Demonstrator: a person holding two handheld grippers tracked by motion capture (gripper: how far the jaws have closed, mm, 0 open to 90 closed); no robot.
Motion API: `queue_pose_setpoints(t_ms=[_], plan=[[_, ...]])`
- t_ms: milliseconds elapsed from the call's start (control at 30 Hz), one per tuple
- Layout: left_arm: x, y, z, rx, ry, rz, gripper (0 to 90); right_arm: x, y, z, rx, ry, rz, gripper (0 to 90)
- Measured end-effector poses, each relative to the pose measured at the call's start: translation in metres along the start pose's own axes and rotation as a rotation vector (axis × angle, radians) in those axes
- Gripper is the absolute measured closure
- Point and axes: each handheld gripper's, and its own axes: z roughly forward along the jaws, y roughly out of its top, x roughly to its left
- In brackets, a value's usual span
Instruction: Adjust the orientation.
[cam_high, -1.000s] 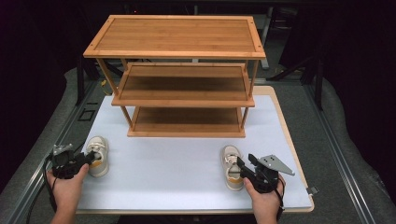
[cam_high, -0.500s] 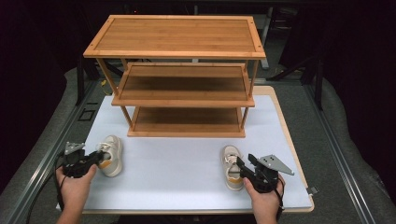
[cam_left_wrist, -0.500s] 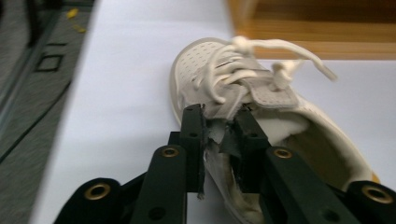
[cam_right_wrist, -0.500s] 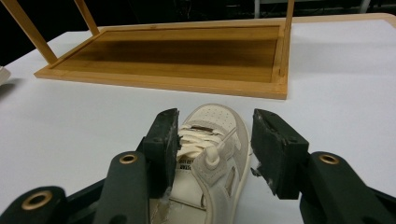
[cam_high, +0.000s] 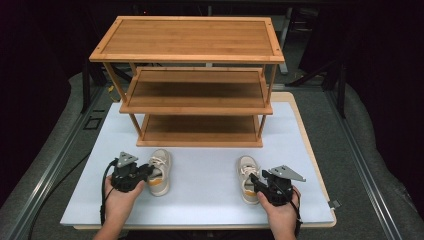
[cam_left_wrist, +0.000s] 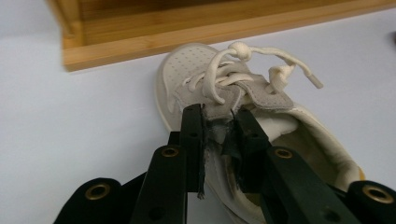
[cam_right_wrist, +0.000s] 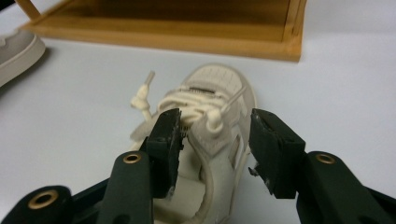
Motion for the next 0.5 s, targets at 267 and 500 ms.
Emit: queue_pose_setpoints(t_ms=[267, 500], plan=[[-0.028, 0.001, 0.008, -0.006, -0.066, 0.018, 75.9, -0.006, -0.003, 0.005, 0.035, 0.049, 0.095, 61.3], [-0.052, 0.002, 0.015, -0.016, -0.119, 0.041, 75.5, 0.017, -0.003, 0.014, 0.025, 0.066, 0.104, 62.7]])
